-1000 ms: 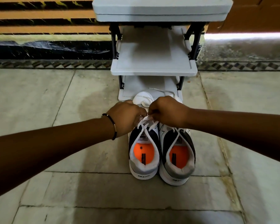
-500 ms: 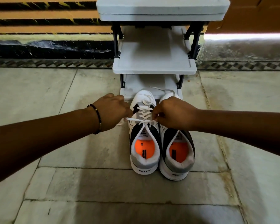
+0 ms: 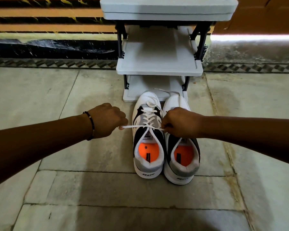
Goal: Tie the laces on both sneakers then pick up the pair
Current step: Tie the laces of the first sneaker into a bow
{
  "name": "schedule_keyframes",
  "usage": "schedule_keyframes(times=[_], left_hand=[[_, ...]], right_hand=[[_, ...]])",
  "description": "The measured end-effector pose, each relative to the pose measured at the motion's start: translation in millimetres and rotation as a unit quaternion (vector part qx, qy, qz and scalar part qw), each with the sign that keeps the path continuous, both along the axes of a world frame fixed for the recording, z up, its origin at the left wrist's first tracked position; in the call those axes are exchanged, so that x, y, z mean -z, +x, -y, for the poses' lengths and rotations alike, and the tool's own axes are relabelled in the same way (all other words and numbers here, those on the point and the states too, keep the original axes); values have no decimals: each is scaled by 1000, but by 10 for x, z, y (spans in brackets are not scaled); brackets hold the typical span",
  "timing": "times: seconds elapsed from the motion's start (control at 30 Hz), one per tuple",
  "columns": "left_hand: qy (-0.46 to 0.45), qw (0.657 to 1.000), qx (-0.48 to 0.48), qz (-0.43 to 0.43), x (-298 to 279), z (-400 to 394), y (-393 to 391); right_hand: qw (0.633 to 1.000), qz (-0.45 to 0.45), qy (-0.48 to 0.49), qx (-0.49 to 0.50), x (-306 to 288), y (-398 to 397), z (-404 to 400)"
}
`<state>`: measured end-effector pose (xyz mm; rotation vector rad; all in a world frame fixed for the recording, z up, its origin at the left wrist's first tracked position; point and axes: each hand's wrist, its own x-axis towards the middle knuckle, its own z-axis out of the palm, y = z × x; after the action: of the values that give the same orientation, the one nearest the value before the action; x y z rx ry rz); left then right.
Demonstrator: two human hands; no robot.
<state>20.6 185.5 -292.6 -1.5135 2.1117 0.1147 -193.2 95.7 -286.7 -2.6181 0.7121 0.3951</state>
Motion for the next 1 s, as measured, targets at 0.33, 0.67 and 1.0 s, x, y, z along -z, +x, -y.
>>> schedule_keyframes(times=[0.33, 0.67, 1.0], left_hand=[[-9, 999, -26, -39, -10, 59, 71], [-90, 887, -288, -349, 4, -21, -166], [5, 401, -588, -702, -76, 48, -662]], right_hand=[[999, -25, 38, 0, -37, 30, 64], [959, 86, 240, 124, -109, -6, -31], [708, 315, 439, 455, -44, 282, -143]])
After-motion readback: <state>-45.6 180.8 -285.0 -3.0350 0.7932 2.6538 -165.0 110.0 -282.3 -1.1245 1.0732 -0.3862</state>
